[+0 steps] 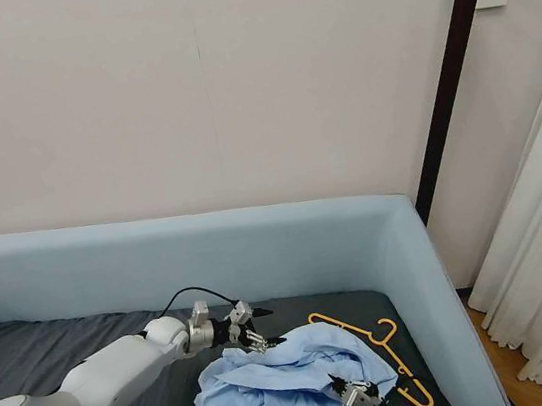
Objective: Pick up the clothes from the sofa and hang them on the clothes hanger.
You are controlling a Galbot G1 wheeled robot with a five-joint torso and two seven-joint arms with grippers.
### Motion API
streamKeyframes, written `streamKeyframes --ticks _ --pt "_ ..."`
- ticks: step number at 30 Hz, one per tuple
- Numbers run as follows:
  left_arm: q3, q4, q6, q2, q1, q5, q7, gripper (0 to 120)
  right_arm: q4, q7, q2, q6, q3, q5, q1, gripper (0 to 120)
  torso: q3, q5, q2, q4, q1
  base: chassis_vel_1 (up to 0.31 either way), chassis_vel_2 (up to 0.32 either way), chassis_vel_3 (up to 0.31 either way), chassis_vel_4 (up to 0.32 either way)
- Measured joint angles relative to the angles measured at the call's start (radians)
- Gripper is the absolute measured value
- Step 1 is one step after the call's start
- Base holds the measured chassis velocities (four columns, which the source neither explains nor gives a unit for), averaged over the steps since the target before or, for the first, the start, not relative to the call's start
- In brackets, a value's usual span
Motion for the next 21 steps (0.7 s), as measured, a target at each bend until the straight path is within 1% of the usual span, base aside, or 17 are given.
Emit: streamKeyframes --ticks 3,4,9,10,14,16,18,19,20,21 --pt "-0.02 0.063 -0.021 -0.058 0.014 0.046 0.022 97 0.002 -0.002 0.009 0.009 0.001 -0.011 -0.007 0 0.0 -0.0001 0.0 -0.0005 0.0 0.0 0.0 0.0 0.0" --pt "-0.02 0.063 -0.021 -0.058 0.014 0.046 0.022 97 0.002 -0.002 0.009 0.009 0.001 -0.011 -0.007 0 0.0 -0.0001 0.0 -0.0005 0.0 0.0 0.0 0.0 0.0" --pt "-0.025 0.128 -0.045 -0.114 0.026 0.099 0.045 96 0.002 -0.003 0.016 0.015 0.013 -0.032 -0.022 0 0.0 -0.0001 0.0 -0.0003 0.0 0.0 0.0 0.0 0.0" --pt "-0.025 0.128 -0.045 -0.114 0.026 0.099 0.045 96 0.002 -0.003 0.016 0.015 0.013 -0.032 -0.022 0 0.0 -0.0001 0.0 -0.0003 0.0 0.0 0.0 0.0 0.0" --pt "-0.044 0.203 -0.067 -0.161 0.046 0.133 0.041 97 0.019 -0.003 0.012 0.026 0.036 -0.052 -0.054 0 0.0 -0.0002 0.0 -0.0004 0.0 0.0 0.0 0.0 0.0" --pt "-0.048 0.215 -0.071 -0.168 0.05 0.137 0.039 97 0.023 -0.003 0.01 0.026 0.039 -0.053 -0.058 0 0.0 -0.0002 0.0 -0.0004 0.0 0.0 0.0 0.0 0.0" --pt "-0.059 0.246 -0.086 -0.188 0.061 0.147 0.032 94 0.031 -0.003 0.003 0.028 0.043 -0.056 -0.066 0 0.0 -0.0001 0.0 -0.0003 0.0 0.0 0.0 0.0 0.0" --pt "-0.069 0.264 -0.092 -0.201 0.069 0.152 0.029 87 0.035 -0.003 -0.001 0.028 0.046 -0.056 -0.069 0 0.0 -0.0002 0.0 -0.0003 0.0 0.0 0.0 0.0 0.0" --pt "-0.069 0.264 -0.092 -0.201 0.069 0.152 0.029 87 0.035 -0.003 -0.001 0.028 0.046 -0.056 -0.069 0 0.0 -0.0002 0.0 -0.0003 0.0 0.0 0.0 0.0 0.0" --pt "-0.076 0.279 -0.096 -0.211 0.072 0.159 0.027 82 0.039 -0.003 -0.004 0.029 0.047 -0.055 -0.071 0 0.0 -0.0003 0.0 -0.0003 0.0 0.0 0.0 0.0 0.0"
